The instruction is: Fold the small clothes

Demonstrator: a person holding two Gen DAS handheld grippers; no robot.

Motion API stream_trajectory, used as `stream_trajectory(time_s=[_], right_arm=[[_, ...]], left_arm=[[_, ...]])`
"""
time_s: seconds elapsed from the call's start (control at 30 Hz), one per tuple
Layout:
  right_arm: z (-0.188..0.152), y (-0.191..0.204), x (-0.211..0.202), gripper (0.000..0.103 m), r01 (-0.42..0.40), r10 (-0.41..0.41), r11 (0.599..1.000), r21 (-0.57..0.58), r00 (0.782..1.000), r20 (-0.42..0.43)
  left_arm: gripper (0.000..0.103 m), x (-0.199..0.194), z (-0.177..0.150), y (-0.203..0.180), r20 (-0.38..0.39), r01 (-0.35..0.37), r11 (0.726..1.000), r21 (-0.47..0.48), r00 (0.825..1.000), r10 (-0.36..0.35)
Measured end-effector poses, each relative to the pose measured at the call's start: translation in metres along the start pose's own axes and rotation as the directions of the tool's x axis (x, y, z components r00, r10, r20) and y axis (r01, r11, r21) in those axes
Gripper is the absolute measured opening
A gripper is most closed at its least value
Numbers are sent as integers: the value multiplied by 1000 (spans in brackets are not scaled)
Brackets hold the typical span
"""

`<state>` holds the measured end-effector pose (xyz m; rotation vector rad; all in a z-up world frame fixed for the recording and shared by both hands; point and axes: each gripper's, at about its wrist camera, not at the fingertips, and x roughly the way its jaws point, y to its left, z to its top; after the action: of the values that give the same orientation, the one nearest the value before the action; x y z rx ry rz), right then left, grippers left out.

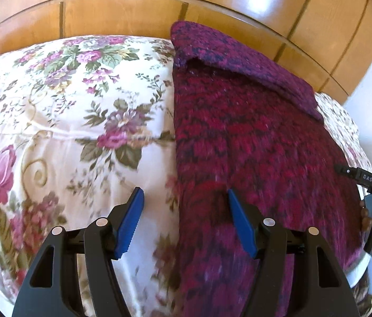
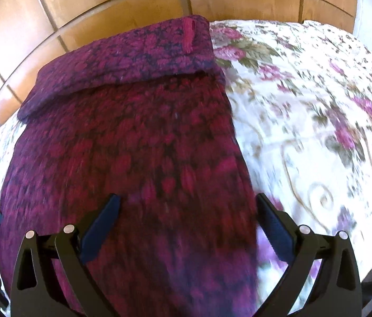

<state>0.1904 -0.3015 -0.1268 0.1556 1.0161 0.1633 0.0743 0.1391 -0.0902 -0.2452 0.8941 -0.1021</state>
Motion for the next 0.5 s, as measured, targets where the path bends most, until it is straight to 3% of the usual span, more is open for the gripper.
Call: stream_trajectory(time_s=[0.23,0.37,0.43,0.5], right_arm=[[-57,-13,-34,101,-73,72,997,-6,996,-52],[-89,-17,-47,99,-100,99,995,-2,989,-106],[-103,-18,-49,91,-128,128,992,11,981,-148],[-112,-16,-49,65,-156,158,987,25,972,-173]], left_arm=[[64,-20,-28,-3,-90,99,993,66,992,-93],[64,-28,-42,-10,-156,189,978,86,972,-174],[62,-28,-51,-18,-195,226,969,103,960,-203],[52,-26,-56,-23,-208,226,965,131,958,-196]])
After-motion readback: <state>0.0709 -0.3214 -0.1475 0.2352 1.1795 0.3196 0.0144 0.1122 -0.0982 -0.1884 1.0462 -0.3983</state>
